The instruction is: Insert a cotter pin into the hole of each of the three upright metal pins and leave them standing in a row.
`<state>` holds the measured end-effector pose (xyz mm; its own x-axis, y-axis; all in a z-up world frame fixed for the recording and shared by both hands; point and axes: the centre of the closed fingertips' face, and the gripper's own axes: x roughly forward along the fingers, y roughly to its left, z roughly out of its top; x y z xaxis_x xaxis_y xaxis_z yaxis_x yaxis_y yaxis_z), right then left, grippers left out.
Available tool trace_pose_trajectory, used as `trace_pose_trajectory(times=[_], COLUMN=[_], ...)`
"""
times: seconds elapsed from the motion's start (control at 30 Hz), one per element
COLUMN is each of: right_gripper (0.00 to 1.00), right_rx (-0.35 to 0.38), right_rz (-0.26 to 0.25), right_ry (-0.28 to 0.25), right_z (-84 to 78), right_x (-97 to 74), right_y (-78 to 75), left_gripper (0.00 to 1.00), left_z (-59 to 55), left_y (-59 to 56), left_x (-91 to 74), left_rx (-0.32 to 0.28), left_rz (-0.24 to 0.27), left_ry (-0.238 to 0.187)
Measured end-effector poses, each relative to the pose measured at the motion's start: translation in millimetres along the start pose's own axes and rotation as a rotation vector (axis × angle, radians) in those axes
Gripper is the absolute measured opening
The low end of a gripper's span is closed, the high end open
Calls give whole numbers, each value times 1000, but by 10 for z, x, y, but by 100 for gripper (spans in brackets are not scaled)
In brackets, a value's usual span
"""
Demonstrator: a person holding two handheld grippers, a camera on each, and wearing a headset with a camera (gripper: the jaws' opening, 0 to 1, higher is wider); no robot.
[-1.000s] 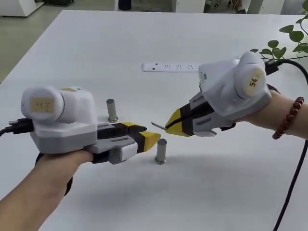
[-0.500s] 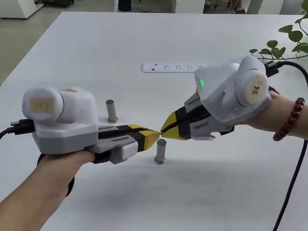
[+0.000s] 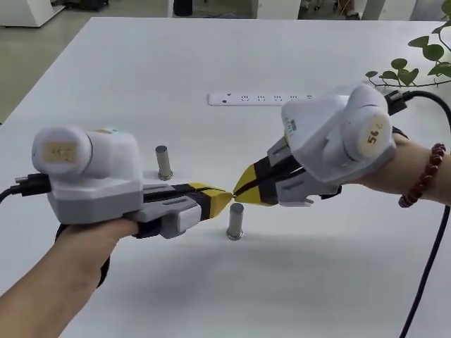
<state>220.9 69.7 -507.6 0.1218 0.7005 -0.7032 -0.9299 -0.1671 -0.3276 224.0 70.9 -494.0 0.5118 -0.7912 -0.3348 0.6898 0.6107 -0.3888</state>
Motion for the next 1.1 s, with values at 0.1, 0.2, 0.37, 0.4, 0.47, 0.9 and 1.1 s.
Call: trace_pose_trajectory(times=[0.1,0.2,0.37,0.4,0.47,0.9,1.1], right_gripper=[0,0,0,0,0,6,10], right_rx=[4,10,34,37,45,214,401], right_rz=[-2,-1,8,6,4,-3,22], right_ry=[-2,-1,0,1,-2,-61,-123], right_z=[9,15,5,2,0,-40,-48], right_x=[0,1,16,19,22,16,-7], right_y=[7,19,47,46,48,26,56], left_gripper=[0,0,0,0,0,0,0], left_z=[1,-1,-30,-34,-37,-22,-25], left_y=[4,3,-5,-5,-3,-19,-17], left_x=[1,8,19,19,18,-3,-42], left_rx=[-6,23,42,43,49,84,127], left_rz=[0,-2,1,2,5,0,-3], left_ry=[-1,0,13,13,14,-1,-8])
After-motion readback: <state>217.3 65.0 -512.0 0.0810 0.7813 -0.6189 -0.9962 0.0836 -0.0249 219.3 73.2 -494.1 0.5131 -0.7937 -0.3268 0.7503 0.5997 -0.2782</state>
